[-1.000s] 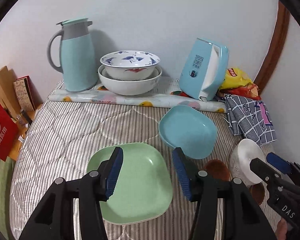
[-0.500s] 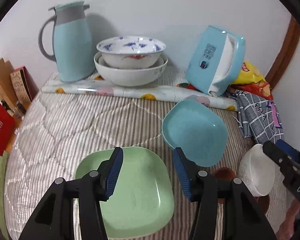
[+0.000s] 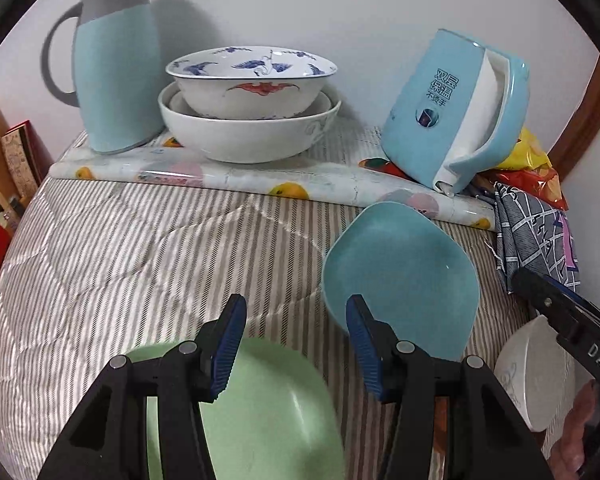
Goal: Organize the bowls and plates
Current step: 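Close both grippers on the light-blue plate rim and lift it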
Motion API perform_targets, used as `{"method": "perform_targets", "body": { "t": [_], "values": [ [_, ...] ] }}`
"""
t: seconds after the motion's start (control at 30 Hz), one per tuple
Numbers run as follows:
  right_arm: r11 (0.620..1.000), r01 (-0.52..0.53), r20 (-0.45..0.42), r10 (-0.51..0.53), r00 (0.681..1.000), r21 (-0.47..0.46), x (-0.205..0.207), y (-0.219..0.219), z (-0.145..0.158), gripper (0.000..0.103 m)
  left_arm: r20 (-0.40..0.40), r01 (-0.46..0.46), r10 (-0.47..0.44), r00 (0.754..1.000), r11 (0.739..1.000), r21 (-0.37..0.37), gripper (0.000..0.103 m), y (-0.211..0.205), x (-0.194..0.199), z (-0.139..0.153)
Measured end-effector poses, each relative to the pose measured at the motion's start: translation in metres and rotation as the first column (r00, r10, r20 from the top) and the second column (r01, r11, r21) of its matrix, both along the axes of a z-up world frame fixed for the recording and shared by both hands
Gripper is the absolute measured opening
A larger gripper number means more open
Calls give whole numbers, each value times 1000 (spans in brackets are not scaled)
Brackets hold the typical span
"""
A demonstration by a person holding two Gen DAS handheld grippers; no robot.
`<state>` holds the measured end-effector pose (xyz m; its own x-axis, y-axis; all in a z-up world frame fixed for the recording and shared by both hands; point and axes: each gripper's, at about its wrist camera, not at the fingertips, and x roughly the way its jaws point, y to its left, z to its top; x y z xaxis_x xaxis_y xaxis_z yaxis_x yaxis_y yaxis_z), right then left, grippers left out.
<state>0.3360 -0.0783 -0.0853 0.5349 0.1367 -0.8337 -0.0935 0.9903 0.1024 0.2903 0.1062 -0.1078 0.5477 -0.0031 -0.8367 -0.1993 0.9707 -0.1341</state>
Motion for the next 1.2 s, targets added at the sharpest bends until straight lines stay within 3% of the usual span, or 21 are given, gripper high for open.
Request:
{"method": "perform_targets", "body": {
  "t": [0.3, 0.43, 0.63, 0.77, 0.97, 1.03, 1.2],
  "values": [
    [1000, 1, -51, -2, 999, -10, 28, 10, -27, 60, -27, 10, -10, 1000, 1000, -19, 50, -2, 26, -18],
    [1000, 10, -89, -12, 996, -20, 34, 14, -39, 49, -50, 7, -9, 999, 1000, -31, 50, -3, 36, -28],
    [999, 24, -132, -28, 991, -29, 39, 16, -51, 42, -72, 17, -19, 997, 999, -29, 49, -8, 44, -39],
    [999, 38, -159, -40, 987, -18, 42, 16, -58, 30, -88, 32, -34, 996, 999, -27, 44, -12, 48, -45],
    [998, 42, -165, -48, 985, -44, 43, 18, -64, 16, -94, 46, -48, 994, 999, -22, 14, -16, 53, -52],
    [998, 42, -156, -49, 986, -46, 44, 19, -65, 10, -88, 48, -49, 995, 999, -11, 14, -17, 54, -52],
    [998, 46, -133, -53, 990, -53, 42, 17, -62, 6, -67, 43, -44, 997, 999, -14, 12, -15, 51, -45]
  ]
}}
